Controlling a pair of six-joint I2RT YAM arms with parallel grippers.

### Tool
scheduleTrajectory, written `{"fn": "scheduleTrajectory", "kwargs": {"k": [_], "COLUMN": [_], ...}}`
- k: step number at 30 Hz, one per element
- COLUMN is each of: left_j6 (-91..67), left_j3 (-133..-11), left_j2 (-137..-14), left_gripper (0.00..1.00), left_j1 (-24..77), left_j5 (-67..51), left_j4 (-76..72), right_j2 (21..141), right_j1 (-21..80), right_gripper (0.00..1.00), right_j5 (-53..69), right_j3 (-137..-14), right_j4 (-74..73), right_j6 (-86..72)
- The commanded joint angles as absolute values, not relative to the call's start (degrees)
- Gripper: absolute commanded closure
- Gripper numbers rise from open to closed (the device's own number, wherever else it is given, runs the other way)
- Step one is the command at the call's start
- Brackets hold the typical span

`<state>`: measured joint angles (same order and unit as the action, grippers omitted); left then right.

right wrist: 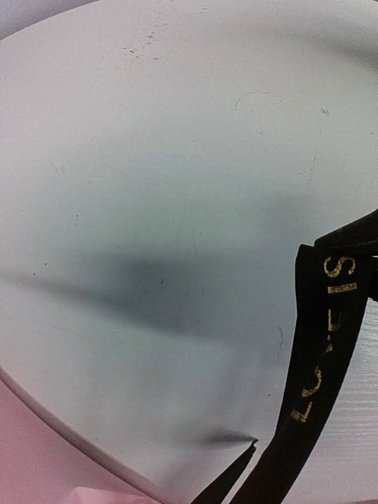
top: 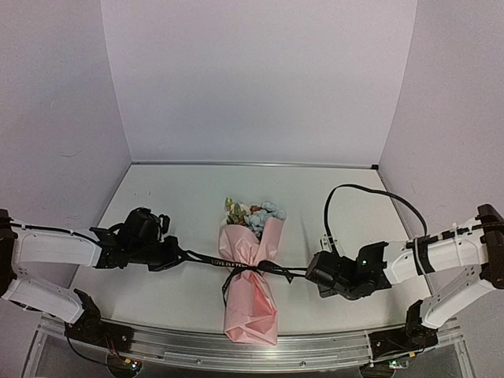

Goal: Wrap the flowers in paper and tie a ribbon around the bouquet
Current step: Tie the half-tied ribbon around the folded bouquet.

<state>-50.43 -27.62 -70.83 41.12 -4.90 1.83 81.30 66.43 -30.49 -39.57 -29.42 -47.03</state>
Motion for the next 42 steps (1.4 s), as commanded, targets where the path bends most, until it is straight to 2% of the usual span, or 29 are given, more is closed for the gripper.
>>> {"fn": "scheduleTrajectory", "kwargs": {"k": [1, 21, 42], "left_j6": [-51.5, -55.7, -52.3], "left_j3": [-25.9, -24.0, -24.4], "left_j2": [-70.5, -69.0, -66.0], "left_gripper": [1.0, 1.0, 1.0], "left_j1": [38.3, 38.2, 38.2], "left_j5": [5.9, 10.4, 4.8], "left_j4": [6.8, 10.7, 3.8], "right_j2": [80.3, 76.1, 76.6], "right_j1": [64.8, 63.3, 63.1], "right_gripper": [1.0, 1.0, 1.0], "right_j5": [-36.8, -38.2, -31.7], "right_j3": [-36.9, -28.5, -32.8], "right_j4": [-44.3, -44.2, -41.6], "right_j6": [-49.5, -53.6, -46.5]}}
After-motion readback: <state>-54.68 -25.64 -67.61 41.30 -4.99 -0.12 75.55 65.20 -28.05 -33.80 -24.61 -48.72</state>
